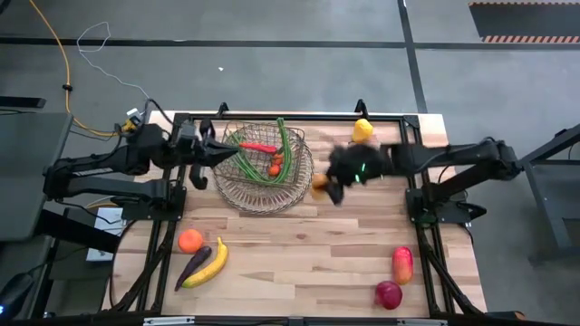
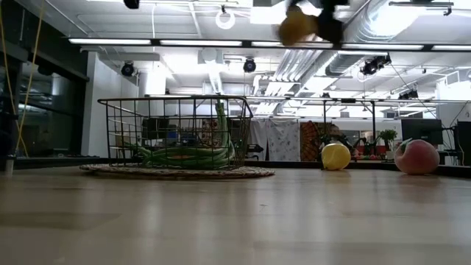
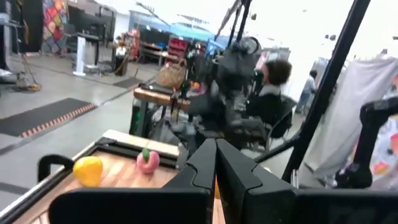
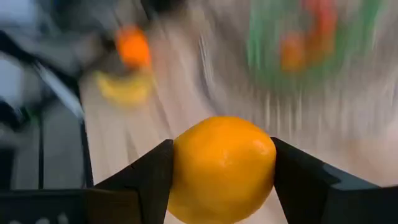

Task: Build produce basket
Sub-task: Put the yellow lemon into the wire basket

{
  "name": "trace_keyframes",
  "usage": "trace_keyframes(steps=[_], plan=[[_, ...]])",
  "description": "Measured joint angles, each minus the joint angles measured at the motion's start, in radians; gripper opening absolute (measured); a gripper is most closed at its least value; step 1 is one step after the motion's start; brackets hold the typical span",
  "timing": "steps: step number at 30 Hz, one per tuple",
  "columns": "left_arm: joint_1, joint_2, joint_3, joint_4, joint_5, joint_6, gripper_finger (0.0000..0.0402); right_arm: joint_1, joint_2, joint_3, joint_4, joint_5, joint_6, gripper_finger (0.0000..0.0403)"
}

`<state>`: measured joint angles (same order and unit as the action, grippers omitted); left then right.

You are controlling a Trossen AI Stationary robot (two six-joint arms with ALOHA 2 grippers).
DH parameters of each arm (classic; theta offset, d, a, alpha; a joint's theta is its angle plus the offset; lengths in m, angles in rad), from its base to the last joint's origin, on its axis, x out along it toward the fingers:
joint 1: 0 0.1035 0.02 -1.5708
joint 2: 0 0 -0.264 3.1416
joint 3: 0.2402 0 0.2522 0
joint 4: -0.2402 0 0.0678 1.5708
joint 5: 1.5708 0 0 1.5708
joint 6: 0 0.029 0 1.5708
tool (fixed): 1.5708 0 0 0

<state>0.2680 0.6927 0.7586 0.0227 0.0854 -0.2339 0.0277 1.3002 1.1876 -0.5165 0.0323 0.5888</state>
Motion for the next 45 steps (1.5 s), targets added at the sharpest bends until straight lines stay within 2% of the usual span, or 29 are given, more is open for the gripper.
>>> trace_keyframes(steps=[4, 8, 15, 19, 23, 29, 35, 40, 45], plan=[[0.000, -0.045, 0.000, -0.006, -0.008, -0.008, 0.0000, -0.099, 0.004, 0.040, 0.299, 0.005, -0.241, 0.0221], [0.000, -0.046, 0.000, -0.004, -0.046, -0.024, 0.0000, -0.141, 0.022, 0.044, 0.495, 0.001, -0.367, 0.0221], [0.000, -0.024, 0.000, 0.000, -0.039, -0.052, 0.0000, -0.152, 0.023, 0.042, 0.517, -0.022, -0.387, 0.0221], [0.000, 0.000, 0.000, 0.027, -0.067, -0.040, 0.0011, -0.152, 0.023, 0.042, 0.520, -0.033, -0.383, 0.0221], [0.000, 0.047, 0.004, 0.063, -0.070, -0.043, 0.0056, -0.152, 0.023, 0.042, 0.527, -0.038, -0.381, 0.0221], [0.000, 0.140, 0.076, 0.048, 0.001, -0.051, 0.0176, -0.151, 0.023, 0.042, 0.541, -0.062, -0.381, 0.0221], [0.000, 0.204, 0.147, 0.021, 0.008, -0.080, 0.0275, -0.151, 0.023, 0.042, 0.543, -0.069, -0.381, 0.0221], [0.000, 0.234, 0.164, -0.016, 0.006, -0.150, 0.0322, -0.145, 0.023, 0.042, 0.544, -0.075, -0.380, 0.0221], [0.000, 0.298, 0.164, -0.017, -0.003, -0.217, 0.0340, -0.128, 0.041, 0.042, 0.609, -0.075, -0.384, 0.0221]])
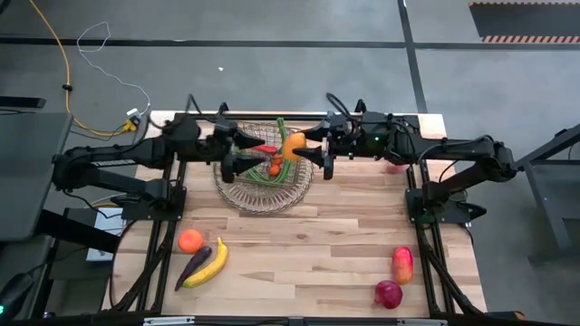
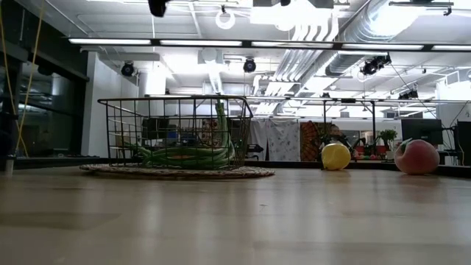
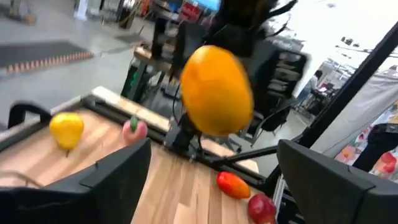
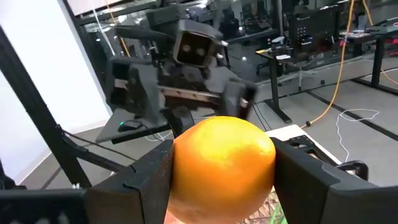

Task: Build produce basket
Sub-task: Put the yellow lemon into the wire basket

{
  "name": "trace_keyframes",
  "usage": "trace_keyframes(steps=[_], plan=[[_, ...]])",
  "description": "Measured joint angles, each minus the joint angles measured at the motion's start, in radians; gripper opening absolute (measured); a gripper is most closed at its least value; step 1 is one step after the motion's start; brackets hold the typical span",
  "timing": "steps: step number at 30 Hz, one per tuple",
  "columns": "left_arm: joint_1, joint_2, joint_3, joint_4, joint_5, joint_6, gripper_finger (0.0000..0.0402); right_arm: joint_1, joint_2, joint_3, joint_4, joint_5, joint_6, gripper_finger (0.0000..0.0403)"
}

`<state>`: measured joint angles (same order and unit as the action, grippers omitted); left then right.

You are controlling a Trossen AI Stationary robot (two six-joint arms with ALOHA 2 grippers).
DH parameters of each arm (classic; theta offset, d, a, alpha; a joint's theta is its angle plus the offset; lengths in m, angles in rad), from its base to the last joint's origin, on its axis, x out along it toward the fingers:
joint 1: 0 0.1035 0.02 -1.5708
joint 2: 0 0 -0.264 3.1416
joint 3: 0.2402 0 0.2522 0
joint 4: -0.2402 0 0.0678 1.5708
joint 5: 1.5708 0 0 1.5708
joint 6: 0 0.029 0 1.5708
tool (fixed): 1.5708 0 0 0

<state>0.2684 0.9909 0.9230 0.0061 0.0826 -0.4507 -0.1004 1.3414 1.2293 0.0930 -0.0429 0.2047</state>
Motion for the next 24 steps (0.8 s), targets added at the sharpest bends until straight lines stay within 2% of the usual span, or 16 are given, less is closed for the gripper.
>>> trace_keyframes(steps=[4, 10, 16, 24], plan=[[0.000, 0.071, -0.001, 0.052, 0.007, -0.038, 0.0342, 0.011, 0.037, 0.000, 0.040, 0.000, -0.008, 0.0221], [0.000, 0.150, 0.000, 0.177, 0.084, -0.072, 0.0342, 0.017, 0.079, 0.000, 0.046, 0.000, 0.004, 0.0221], [0.000, 0.196, 0.000, 0.183, 0.126, -0.097, 0.0342, 0.025, 0.080, 0.000, 0.048, -0.028, 0.027, 0.0221], [0.000, 0.223, 0.000, 0.231, 0.128, -0.097, 0.0331, 0.024, 0.082, 0.000, 0.053, -0.040, 0.040, 0.0221]])
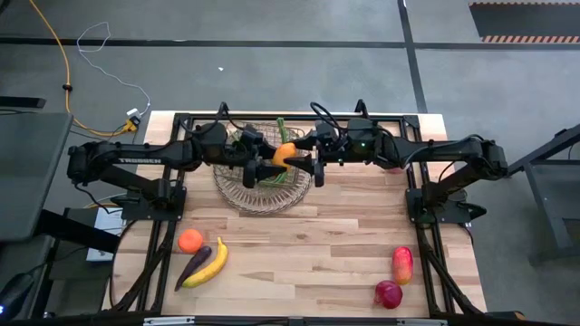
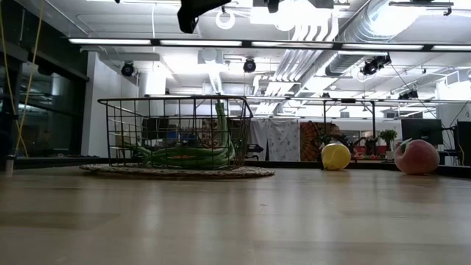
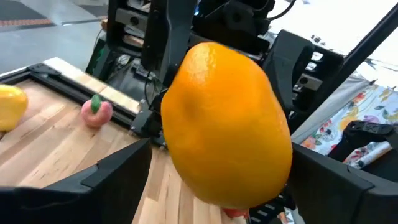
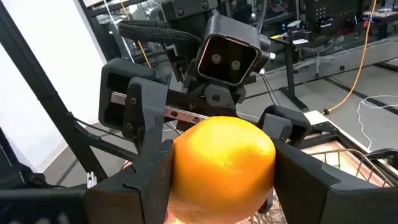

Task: Build produce basket
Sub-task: Put the yellow lemon into the wire basket

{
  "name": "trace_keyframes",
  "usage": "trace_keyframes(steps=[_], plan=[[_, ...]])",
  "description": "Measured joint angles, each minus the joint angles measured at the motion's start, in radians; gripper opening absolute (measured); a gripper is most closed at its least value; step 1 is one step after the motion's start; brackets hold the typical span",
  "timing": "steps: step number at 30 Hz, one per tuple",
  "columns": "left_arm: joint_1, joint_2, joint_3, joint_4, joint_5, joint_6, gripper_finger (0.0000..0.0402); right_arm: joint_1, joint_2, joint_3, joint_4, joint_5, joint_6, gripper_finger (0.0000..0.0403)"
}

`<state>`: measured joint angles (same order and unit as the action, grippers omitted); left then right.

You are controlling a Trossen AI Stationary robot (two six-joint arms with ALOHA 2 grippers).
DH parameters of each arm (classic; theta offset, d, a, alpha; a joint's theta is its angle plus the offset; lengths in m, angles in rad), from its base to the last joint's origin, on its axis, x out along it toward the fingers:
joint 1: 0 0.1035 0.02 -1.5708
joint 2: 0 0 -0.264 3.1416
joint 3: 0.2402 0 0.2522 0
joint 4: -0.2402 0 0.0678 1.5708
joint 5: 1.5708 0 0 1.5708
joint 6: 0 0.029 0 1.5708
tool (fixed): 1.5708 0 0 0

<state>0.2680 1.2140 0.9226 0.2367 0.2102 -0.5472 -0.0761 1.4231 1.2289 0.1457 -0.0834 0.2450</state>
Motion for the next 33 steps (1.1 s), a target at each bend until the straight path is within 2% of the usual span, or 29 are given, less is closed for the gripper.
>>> trace_keyframes(steps=[4, 12, 19, 24, 27, 29, 33], plan=[[0.000, 0.002, 0.000, 0.007, 0.001, 0.000, 0.0303, 0.000, 0.000, 0.000, -0.016, 0.001, 0.001, 0.0221], [0.000, 0.001, 0.000, 0.008, 0.003, 0.011, 0.0198, 0.000, 0.000, 0.000, -0.021, 0.004, -0.004, 0.0221], [0.008, -0.009, 0.001, -0.044, 0.014, 0.056, 0.0194, 0.001, 0.000, 0.000, -0.034, 0.004, 0.008, 0.0226], [0.058, -0.050, -0.001, -0.145, 0.048, 0.094, 0.0193, 0.004, -0.029, 0.005, -0.077, 0.016, 0.013, 0.0266], [0.101, -0.096, -0.002, -0.223, 0.032, 0.118, 0.0193, 0.006, -0.043, 0.049, -0.193, 0.051, 0.006, 0.0293], [0.135, -0.140, -0.002, -0.310, 0.032, 0.141, 0.0193, 0.006, -0.049, 0.092, -0.300, 0.085, -0.056, 0.0307], [0.200, -0.263, -0.002, -0.447, 0.043, 0.231, 0.0193, -0.002, -0.064, 0.211, -0.492, 0.119, -0.150, 0.0317]])
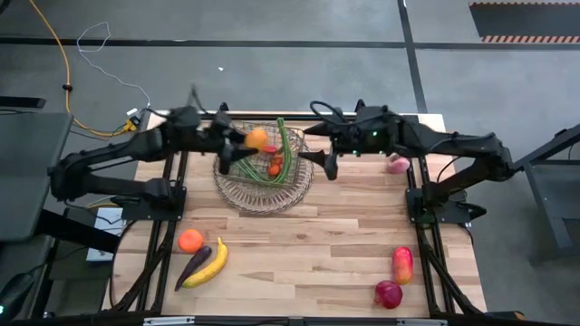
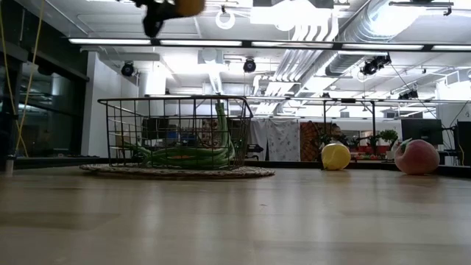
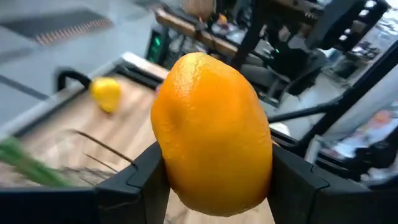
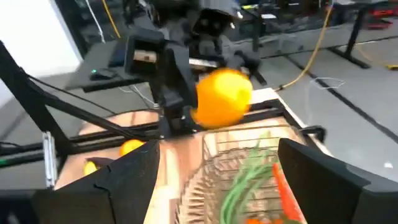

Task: Build produce basket
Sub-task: Put the yellow lemon into the wire basket

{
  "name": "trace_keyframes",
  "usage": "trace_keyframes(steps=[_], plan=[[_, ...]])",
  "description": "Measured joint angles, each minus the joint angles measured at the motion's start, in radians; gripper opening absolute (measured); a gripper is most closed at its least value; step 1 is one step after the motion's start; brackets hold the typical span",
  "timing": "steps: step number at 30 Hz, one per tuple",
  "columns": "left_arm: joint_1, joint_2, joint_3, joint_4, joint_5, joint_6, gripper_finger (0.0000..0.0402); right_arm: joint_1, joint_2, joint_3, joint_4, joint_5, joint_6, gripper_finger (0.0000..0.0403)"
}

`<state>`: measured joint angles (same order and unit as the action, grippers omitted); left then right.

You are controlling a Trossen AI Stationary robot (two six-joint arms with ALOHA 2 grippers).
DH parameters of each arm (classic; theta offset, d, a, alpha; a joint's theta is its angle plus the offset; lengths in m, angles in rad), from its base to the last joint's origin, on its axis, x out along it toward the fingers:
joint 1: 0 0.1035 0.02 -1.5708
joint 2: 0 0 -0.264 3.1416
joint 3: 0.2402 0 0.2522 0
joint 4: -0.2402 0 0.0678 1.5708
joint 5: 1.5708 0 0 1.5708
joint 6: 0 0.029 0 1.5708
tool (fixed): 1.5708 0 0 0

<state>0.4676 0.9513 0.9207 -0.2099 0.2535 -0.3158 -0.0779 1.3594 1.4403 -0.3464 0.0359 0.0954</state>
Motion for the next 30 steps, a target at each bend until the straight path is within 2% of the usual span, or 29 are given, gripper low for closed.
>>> trace_keyframes(steps=[4, 8, 11, 13, 16, 21, 25, 30], plan=[[0.037, -0.141, 0.000, -0.016, -0.017, 0.101, 0.0193, -0.007, -0.003, 0.096, -0.148, 0.015, 0.001, 0.0318], [0.034, -0.244, 0.002, -0.011, -0.061, 0.196, 0.0193, -0.019, -0.055, 0.113, -0.229, 0.017, 0.001, 0.0319], [0.034, -0.284, 0.002, -0.011, -0.088, 0.192, 0.0194, -0.030, -0.118, 0.033, -0.259, 0.039, 0.037, 0.0319], [0.033, -0.295, 0.002, -0.011, -0.094, 0.186, 0.0194, -0.034, -0.178, -0.074, -0.235, 0.064, 0.089, 0.0319], [0.033, -0.294, 0.002, -0.011, -0.098, 0.170, 0.0194, -0.035, -0.283, -0.284, -0.074, 0.069, 0.192, 0.0319], [0.023, -0.249, 0.001, -0.005, -0.095, 0.144, 0.0195, -0.033, -0.390, -0.574, 0.387, 0.021, 0.354, 0.0319], [-0.016, -0.208, -0.047, 0.129, -0.055, 0.115, 0.0195, -0.033, -0.400, -0.679, 0.626, 0.017, 0.367, 0.0319], [-0.087, -0.187, -0.174, 0.346, -0.070, 0.034, 0.0195, -0.033, -0.400, -0.697, 0.688, 0.010, 0.323, 0.0319]])
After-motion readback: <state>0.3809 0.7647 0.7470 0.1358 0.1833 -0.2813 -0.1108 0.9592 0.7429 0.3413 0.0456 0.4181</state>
